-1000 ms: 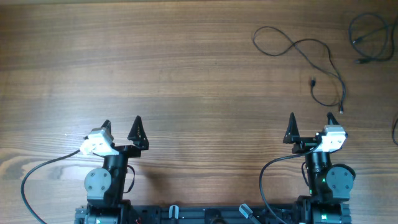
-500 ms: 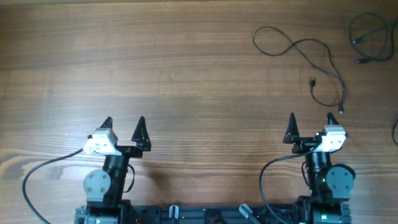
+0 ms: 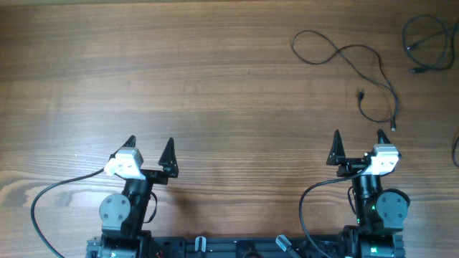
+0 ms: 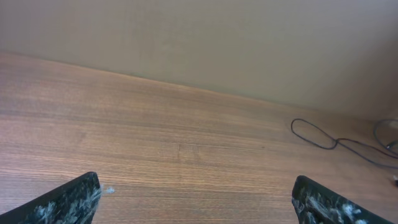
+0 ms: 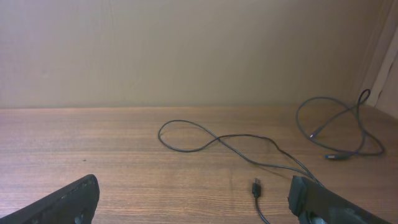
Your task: Untangle cables
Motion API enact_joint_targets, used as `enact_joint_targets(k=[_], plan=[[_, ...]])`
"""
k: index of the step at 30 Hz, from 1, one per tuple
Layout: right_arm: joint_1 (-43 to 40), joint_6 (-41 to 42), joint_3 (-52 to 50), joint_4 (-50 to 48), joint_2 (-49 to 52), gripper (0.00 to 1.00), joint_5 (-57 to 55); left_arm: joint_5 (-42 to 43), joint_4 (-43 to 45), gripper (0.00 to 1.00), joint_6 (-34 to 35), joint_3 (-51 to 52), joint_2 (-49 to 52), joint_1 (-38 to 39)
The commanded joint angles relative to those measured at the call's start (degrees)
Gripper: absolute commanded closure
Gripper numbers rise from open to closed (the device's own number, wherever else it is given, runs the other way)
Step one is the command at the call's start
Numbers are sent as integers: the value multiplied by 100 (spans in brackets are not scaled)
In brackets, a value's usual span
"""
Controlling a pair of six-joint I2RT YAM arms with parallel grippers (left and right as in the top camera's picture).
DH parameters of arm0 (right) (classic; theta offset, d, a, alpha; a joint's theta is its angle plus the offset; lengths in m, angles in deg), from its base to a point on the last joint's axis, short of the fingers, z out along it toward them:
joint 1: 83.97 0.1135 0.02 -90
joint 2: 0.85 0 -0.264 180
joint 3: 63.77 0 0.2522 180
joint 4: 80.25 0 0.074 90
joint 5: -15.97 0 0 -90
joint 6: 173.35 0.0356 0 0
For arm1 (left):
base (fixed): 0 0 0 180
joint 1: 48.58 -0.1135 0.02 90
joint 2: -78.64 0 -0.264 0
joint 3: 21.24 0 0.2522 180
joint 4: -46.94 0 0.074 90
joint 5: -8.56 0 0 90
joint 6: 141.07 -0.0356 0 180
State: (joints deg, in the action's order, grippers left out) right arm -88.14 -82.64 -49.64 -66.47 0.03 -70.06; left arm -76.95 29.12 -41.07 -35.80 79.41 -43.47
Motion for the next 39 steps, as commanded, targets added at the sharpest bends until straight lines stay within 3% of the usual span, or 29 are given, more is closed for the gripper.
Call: enact_joint_targets(k=[1, 39], plan=[[24, -70, -7, -13, -68, 0, -98, 166, -17, 0, -568, 44, -59, -9], [24, -70, -7, -13, -68, 0, -98, 144, 7, 0, -616, 44, -39, -243]])
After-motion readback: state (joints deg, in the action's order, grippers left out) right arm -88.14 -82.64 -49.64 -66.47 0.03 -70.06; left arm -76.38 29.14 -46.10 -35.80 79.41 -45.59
